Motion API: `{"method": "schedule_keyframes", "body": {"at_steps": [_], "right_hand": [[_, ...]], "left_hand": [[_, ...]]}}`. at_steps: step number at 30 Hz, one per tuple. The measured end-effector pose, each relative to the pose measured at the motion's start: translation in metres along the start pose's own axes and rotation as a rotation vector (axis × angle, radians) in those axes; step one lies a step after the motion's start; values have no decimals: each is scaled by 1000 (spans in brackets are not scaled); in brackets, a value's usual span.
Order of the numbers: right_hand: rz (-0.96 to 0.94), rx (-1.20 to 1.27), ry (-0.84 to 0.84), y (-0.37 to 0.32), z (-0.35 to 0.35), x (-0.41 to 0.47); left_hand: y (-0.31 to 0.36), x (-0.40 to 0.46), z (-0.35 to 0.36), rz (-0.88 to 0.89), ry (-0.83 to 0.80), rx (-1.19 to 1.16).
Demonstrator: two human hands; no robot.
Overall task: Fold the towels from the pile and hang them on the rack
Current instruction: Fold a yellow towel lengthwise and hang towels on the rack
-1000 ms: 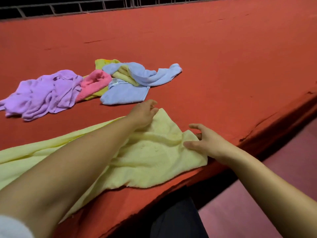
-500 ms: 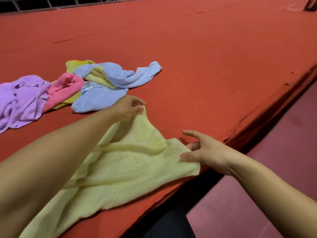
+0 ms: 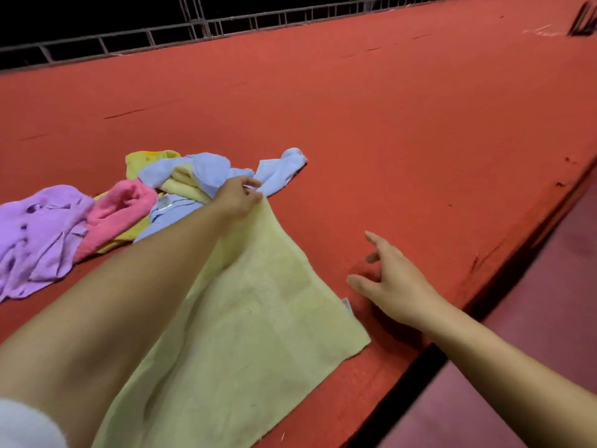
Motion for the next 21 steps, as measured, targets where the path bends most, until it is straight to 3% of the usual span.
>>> {"method": "schedule_keyframes", "body": {"at_steps": [3,10,14,18,21], "right_hand": [[-10,-55,-1,8,10,-14],[-92,-114,-90,-4,28,-42],[-78,109,-73,-8,26,-46],[76,427,-19,3,8,-40],[135,506,27,8,-13,-37]], "left_hand": [[-23,-5,20,-9,8,61],[-35,-15,21,-49,85,-37],[-26,-21,10,-3,102,-151],[-16,-21,-6,3,122,-255],[-10,-13,-22,9,175,-297]]}}
Point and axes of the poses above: each hand's wrist, its own x-axis towards the middle knuckle, its own z-axis out of the palm, y = z × x, the point moved 7 cm from there along x, towards the middle knuckle, and after that the axes turned 4 degrees about y, right-handed, at the moved point
